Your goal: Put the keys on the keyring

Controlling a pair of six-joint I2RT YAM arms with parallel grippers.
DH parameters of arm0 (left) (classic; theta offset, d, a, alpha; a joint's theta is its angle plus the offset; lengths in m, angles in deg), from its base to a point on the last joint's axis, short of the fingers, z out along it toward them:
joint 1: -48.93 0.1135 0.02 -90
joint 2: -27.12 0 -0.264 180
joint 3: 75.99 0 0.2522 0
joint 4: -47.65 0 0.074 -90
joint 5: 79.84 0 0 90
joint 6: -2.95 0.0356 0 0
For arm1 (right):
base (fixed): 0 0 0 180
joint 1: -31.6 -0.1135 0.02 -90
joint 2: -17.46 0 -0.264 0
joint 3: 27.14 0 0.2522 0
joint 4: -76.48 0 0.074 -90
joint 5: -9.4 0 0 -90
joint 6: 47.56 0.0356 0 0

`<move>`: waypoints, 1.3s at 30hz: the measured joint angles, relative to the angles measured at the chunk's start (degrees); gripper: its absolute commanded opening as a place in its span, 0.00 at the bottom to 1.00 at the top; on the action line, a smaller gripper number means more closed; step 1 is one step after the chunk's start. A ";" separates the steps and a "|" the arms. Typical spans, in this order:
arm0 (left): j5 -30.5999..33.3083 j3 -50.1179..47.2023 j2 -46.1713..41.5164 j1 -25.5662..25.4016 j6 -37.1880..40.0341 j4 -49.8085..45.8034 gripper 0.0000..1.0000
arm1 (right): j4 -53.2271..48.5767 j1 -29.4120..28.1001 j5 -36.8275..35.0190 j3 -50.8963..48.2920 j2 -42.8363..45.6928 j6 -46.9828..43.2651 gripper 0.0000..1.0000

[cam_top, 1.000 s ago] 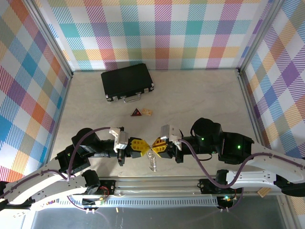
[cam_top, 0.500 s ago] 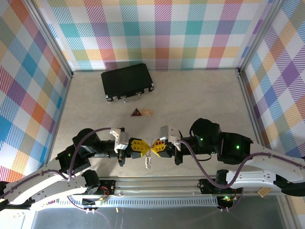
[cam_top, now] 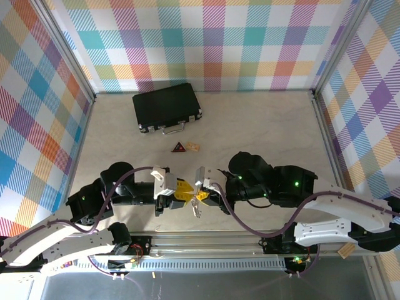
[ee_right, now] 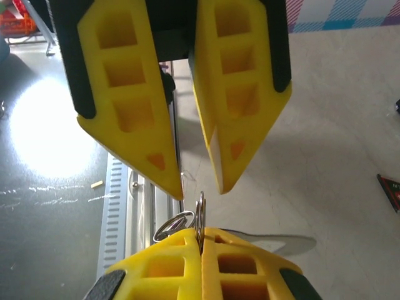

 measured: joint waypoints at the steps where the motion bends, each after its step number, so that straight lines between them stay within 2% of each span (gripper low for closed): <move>1: 0.13 0.11 0.20 0.00 0.20 -0.79 0.22 | -0.57 0.00 0.11 0.22 -0.22 -0.04 0.00; 15: 0.35 0.15 1.42 0.00 1.16 -3.48 0.24 | -2.19 0.00 1.60 0.37 -0.48 -0.17 0.00; 27: -0.96 -1.22 1.14 -0.04 -0.52 -1.29 0.12 | -1.60 0.00 1.90 0.37 -0.50 -0.13 0.00; 31: -1.70 -1.99 1.14 -0.04 -1.18 -0.13 0.01 | -1.53 0.11 1.88 0.35 -0.48 0.04 0.00; 39: -2.19 -3.78 -0.46 -0.04 -2.51 2.49 0.00 | -0.90 0.11 2.34 0.35 -0.42 0.09 0.02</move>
